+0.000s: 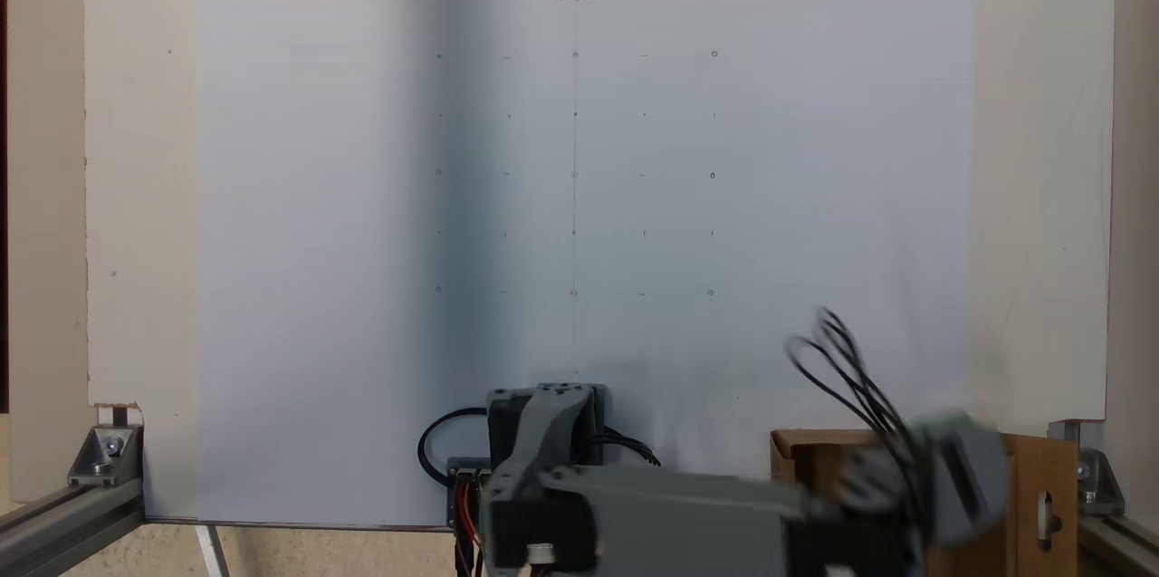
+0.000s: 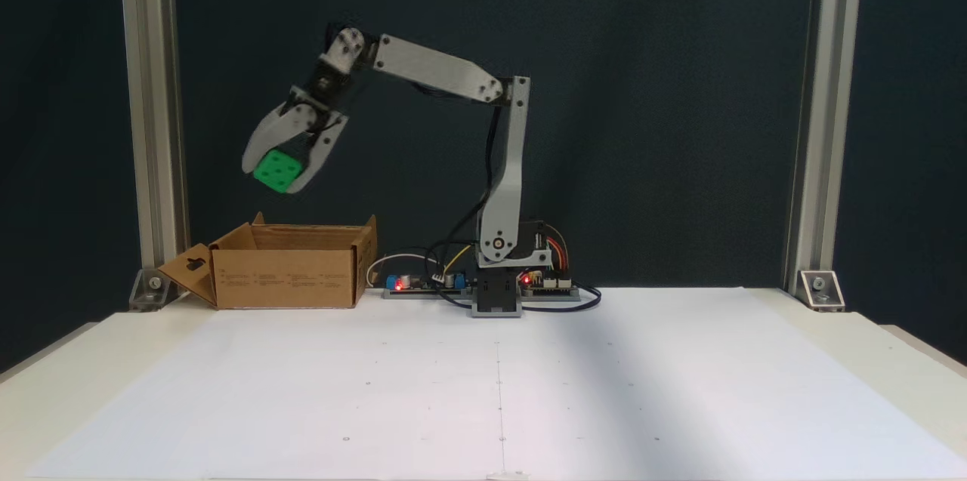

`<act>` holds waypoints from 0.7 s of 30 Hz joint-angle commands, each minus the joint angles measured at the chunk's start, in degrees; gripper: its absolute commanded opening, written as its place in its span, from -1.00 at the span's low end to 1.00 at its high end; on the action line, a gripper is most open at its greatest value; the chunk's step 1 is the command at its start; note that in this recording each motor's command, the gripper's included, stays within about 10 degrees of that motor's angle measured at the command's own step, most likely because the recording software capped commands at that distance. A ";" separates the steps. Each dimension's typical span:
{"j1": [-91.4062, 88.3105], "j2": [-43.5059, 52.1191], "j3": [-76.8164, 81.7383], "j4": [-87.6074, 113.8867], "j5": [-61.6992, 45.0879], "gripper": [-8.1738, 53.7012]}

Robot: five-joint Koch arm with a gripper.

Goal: Grasp a green dice and put it in the bin.

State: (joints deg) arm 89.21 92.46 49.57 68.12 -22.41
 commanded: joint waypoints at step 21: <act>14.33 -14.15 -2.81 -4.04 -7.47 -0.37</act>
State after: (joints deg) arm 102.66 77.17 49.57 64.07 -24.52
